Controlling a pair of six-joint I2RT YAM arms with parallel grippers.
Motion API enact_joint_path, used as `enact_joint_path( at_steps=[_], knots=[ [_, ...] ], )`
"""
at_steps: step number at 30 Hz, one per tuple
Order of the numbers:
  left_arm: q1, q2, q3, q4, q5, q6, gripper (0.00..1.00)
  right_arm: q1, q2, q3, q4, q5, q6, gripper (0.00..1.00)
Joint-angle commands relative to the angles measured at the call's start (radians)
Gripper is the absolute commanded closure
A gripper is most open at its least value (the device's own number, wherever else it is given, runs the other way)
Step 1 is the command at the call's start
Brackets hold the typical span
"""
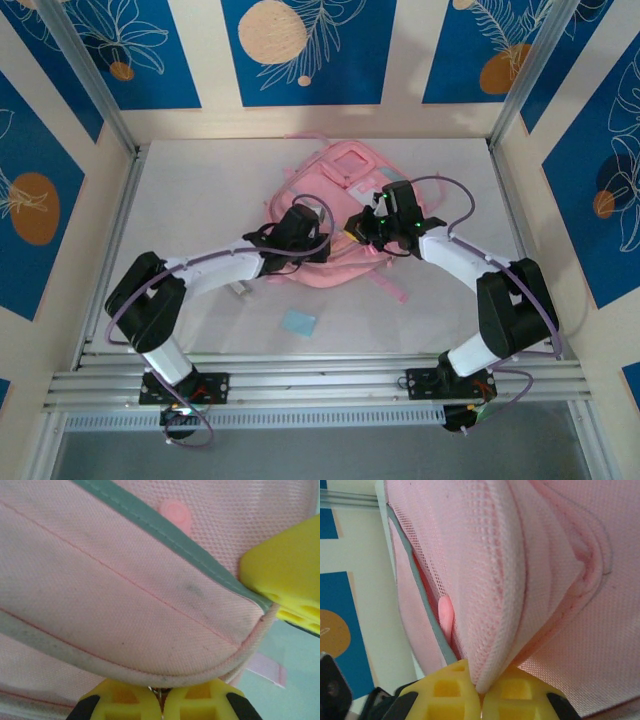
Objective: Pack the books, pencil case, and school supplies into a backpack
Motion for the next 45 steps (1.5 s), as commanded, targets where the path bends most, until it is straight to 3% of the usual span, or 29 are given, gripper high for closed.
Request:
enact_joint_path(
  at_steps=[1,6,10,16,22,27,31,32,34,37,45],
  knots=[
    [0.029,0.014,0.075,-0.182,0.111,0.116,1.00,0.000,-0.052,0.036,-0.055,-0.041,-0.150,1.00],
    [0.078,0.042,0.113,-0.365,0.063,0.337,1.00,-0.024,-0.048,0.042,-0.120,-0.005,-0.250,1.00],
    [0.088,0.062,0.175,-0.531,-0.058,0.492,1.00,-0.062,-0.056,0.031,-0.117,-0.007,-0.269,1.00],
    [0.118,0.028,0.160,-0.524,-0.207,0.598,1.00,-0.087,-0.050,0.072,-0.176,0.014,-0.368,1.00],
    [0.143,0.003,0.156,-0.501,-0.005,0.591,1.00,-0.137,-0.003,0.138,-0.209,0.084,-0.472,1.00],
    [0.094,-0.030,0.152,-0.480,0.134,0.556,1.00,-0.199,0.083,0.232,-0.215,0.143,-0.499,1.00],
    [0.043,-0.011,0.178,-0.472,0.211,0.497,1.00,-0.237,0.141,0.295,-0.205,0.093,-0.447,1.00],
    [0.033,-0.003,0.185,-0.461,0.228,0.480,1.00,-0.244,0.148,0.307,-0.211,0.073,-0.429,0.96],
    [0.009,0.020,0.202,-0.435,0.260,0.447,1.00,-0.250,0.139,0.308,-0.208,0.036,-0.391,0.77],
    [-0.016,0.056,0.241,-0.399,0.294,0.408,1.00,-0.248,0.073,0.256,-0.201,0.025,-0.341,0.58],
    [-0.033,0.145,0.341,-0.337,0.375,0.339,1.00,-0.236,-0.181,0.069,-0.268,0.013,-0.185,0.53]
  ],
)
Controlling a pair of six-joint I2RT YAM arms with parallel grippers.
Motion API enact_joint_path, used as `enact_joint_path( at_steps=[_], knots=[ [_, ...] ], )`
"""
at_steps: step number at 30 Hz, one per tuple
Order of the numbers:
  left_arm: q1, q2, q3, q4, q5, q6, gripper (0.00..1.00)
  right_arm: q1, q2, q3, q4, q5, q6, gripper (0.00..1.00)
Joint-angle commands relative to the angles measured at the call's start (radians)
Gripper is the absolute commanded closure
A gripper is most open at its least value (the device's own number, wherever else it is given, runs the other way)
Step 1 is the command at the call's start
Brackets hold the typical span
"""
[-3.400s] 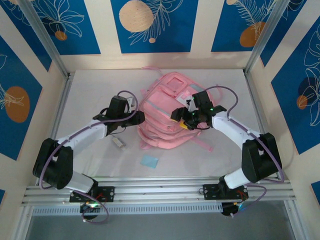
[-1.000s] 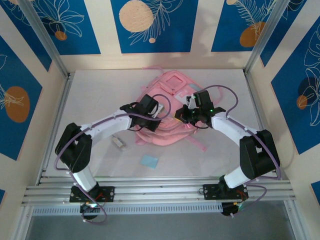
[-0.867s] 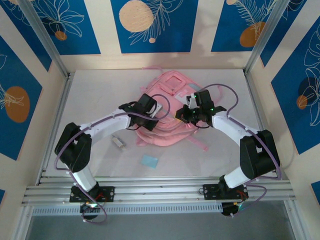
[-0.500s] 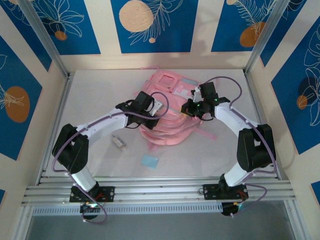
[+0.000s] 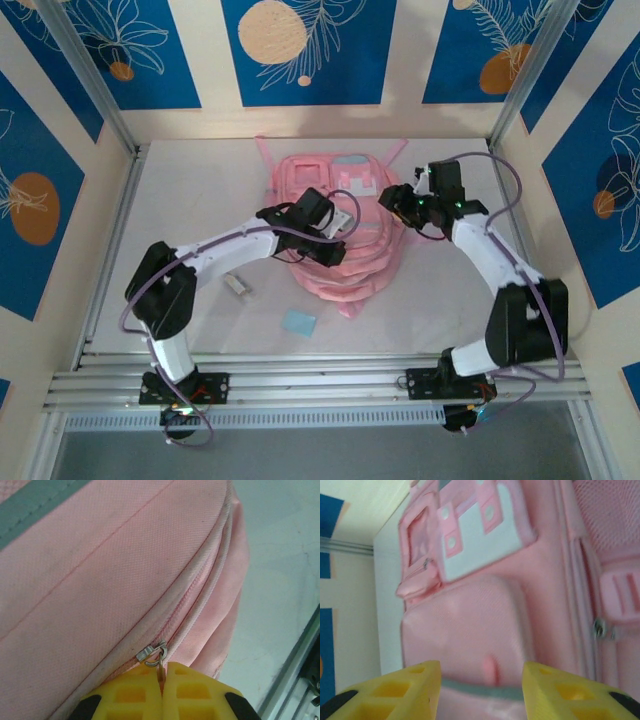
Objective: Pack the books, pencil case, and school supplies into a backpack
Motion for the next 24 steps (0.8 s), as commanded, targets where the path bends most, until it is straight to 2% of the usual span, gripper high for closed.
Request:
enact_joint_path(
  at_steps=[1,7,17,19,22,24],
  knots=[
    [-0.015,0.020,0.055,0.042,0.101,-0.041,1.00,0.014,-0.090,-0.067,-0.045,-0.011,0.086,0.52],
    [-0.025,0.028,0.062,0.096,0.147,-0.077,1.00,0.045,-0.163,-0.186,0.012,-0.064,0.202,0.50],
    [-0.043,0.033,0.061,0.111,0.149,-0.090,1.00,0.130,-0.077,-0.249,0.135,-0.073,0.305,0.49],
    [-0.045,0.029,0.059,0.107,0.155,-0.083,1.00,0.141,-0.055,-0.254,0.175,-0.050,0.316,0.53],
    [-0.044,0.015,0.047,0.088,0.124,-0.076,1.00,0.146,-0.038,-0.248,0.195,-0.057,0.337,0.55],
    [-0.043,0.010,0.041,0.082,0.107,-0.081,1.00,0.171,-0.052,-0.248,0.183,-0.058,0.345,0.52]
  ],
)
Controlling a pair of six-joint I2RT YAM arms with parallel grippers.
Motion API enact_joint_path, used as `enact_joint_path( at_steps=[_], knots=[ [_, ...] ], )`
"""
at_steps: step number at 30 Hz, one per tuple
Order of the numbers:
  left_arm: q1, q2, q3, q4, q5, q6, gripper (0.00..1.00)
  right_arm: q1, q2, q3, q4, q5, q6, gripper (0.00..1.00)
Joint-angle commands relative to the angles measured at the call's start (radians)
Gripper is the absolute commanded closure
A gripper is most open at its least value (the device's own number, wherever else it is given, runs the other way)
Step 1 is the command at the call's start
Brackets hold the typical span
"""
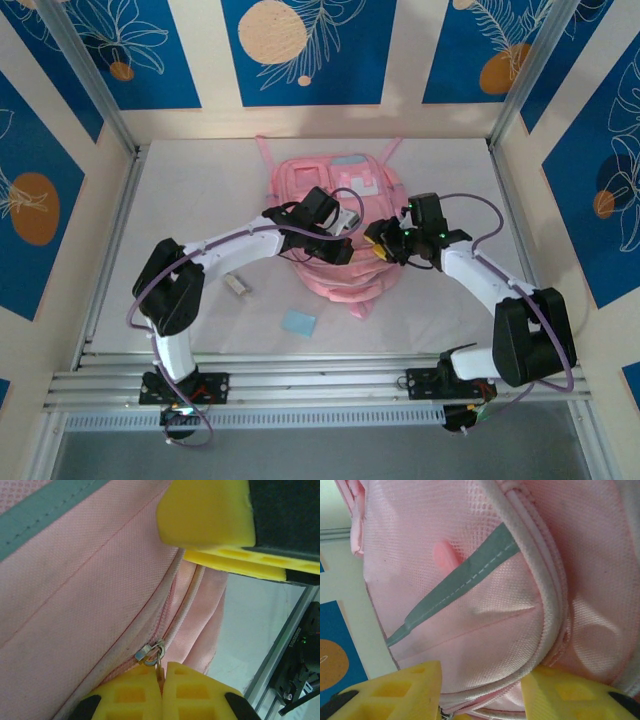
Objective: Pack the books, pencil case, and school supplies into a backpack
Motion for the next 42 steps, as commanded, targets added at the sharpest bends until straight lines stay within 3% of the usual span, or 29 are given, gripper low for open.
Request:
enact_joint_path(
  at_steps=[1,4,8,15,16,21,33,37,42],
  knots=[
    [-0.031,-0.025,0.015,0.042,0.048,0.003,1.00,0.057,-0.012,0.000,0.049,-0.014,0.026,0.51],
    [-0.032,-0.021,0.009,0.083,0.064,-0.021,1.00,0.087,-0.045,-0.030,0.032,0.047,0.042,0.48],
    [-0.033,-0.022,0.016,0.123,0.114,-0.024,1.00,0.090,-0.056,-0.101,0.135,0.107,0.105,0.51],
    [-0.031,-0.048,0.001,0.027,0.088,0.056,1.00,0.070,-0.026,-0.090,0.227,0.183,0.083,0.97],
    [-0.032,-0.056,-0.010,0.015,0.079,0.067,1.00,0.065,-0.024,-0.085,0.227,0.184,0.072,1.00],
    [-0.008,-0.088,-0.038,-0.092,-0.014,0.134,1.00,0.044,-0.058,-0.084,0.184,0.200,0.000,1.00],
    [0.150,-0.152,-0.104,-0.319,-0.277,0.286,1.00,-0.020,-0.084,-0.068,0.089,0.164,-0.149,1.00],
    [0.164,-0.160,-0.114,-0.329,-0.377,0.367,1.00,-0.023,-0.065,-0.039,0.073,0.148,-0.219,1.00],
    [0.211,-0.159,-0.159,-0.200,-0.579,0.474,1.00,-0.035,-0.038,0.001,0.040,0.118,-0.331,1.00]
  ],
)
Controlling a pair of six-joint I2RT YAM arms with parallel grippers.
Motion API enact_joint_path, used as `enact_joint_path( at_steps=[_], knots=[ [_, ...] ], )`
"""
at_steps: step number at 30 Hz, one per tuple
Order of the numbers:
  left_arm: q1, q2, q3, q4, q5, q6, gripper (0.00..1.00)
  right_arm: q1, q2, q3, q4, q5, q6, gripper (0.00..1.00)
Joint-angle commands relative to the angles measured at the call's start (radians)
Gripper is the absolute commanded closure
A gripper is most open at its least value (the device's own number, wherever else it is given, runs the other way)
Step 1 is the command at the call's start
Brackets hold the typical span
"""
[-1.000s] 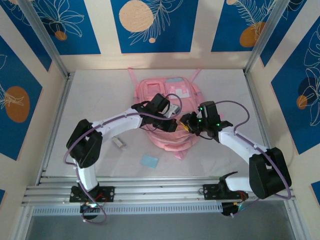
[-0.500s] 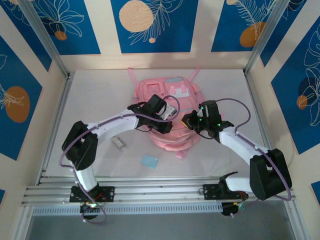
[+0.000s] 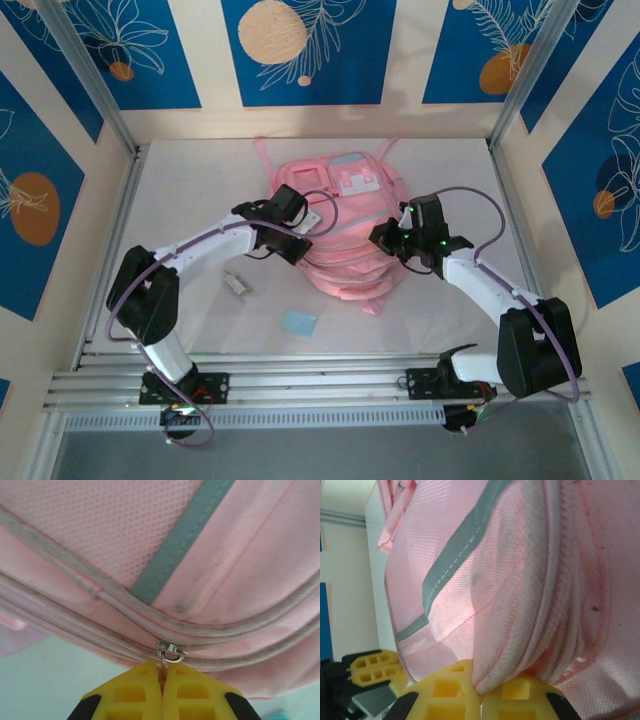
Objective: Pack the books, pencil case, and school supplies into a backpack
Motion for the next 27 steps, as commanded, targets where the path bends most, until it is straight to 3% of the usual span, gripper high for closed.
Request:
enact_joint_path(
  at_steps=[1,8,14,17,19,23,26,27],
  knots=[
    [0.079,-0.025,-0.040,0.014,-0.235,0.091,1.00,-0.035,0.016,0.047,-0.046,0.046,-0.134,1.00],
    [0.149,0.021,-0.044,0.301,-0.310,0.169,1.00,-0.036,0.052,0.064,-0.052,0.010,-0.204,1.00],
    [0.169,0.085,0.036,0.290,-0.294,0.155,0.99,-0.012,0.096,0.087,-0.035,-0.024,-0.229,1.00],
    [0.168,0.077,0.037,0.271,-0.261,0.117,0.84,0.004,0.112,0.115,-0.036,-0.053,-0.235,1.00],
    [0.168,0.059,0.027,0.264,-0.238,0.084,0.70,0.020,0.110,0.140,-0.054,-0.065,-0.243,0.97],
    [0.167,0.004,-0.001,0.234,-0.183,-0.005,0.34,0.081,0.070,0.191,-0.133,-0.043,-0.268,0.59],
    [0.166,-0.059,-0.039,0.218,-0.156,-0.085,0.01,0.137,0.030,0.213,-0.219,-0.020,-0.264,0.52],
    [0.168,-0.083,-0.055,0.216,-0.144,-0.112,0.00,0.158,0.014,0.212,-0.243,-0.017,-0.254,0.52]
  ],
)
